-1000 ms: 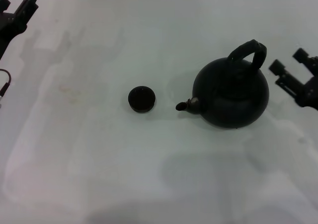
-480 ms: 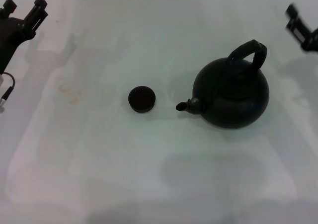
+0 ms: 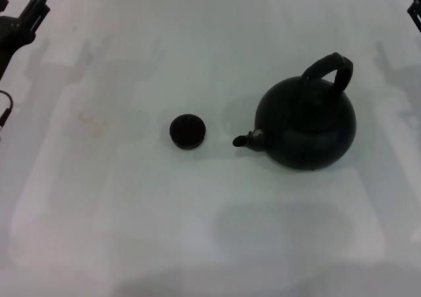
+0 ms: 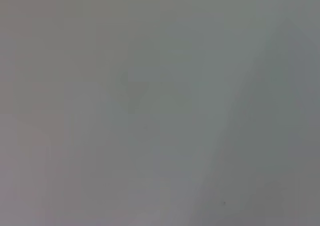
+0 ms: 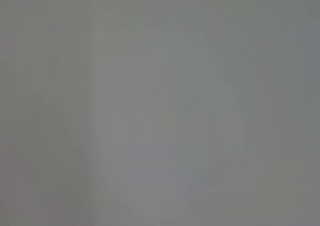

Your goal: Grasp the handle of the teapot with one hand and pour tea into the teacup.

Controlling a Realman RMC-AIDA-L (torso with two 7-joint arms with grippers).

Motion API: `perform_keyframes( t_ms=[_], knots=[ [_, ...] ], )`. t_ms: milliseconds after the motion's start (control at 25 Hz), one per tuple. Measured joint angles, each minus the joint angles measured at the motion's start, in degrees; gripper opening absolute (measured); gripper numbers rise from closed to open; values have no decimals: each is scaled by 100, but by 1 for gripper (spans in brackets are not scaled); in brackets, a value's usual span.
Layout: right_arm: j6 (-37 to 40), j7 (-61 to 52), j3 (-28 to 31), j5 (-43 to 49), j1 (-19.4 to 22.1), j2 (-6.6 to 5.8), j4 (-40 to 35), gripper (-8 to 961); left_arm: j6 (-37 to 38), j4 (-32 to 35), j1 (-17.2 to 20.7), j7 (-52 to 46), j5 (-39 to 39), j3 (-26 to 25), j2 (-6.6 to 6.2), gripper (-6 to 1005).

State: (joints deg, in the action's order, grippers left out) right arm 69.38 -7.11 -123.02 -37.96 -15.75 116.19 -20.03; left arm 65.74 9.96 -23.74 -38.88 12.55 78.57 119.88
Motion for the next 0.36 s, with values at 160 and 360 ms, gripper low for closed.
perform_keyframes(
  t_ms=[160,360],
  knots=[
    [19,-117,-88,0,5,-2,13,851,-7,-49,-31,2,3,0,-12,880],
    [24,-121,-116,-4,-12,-6,11,851,-9,-55,-39,3,22,0,-22,880]
  ],
)
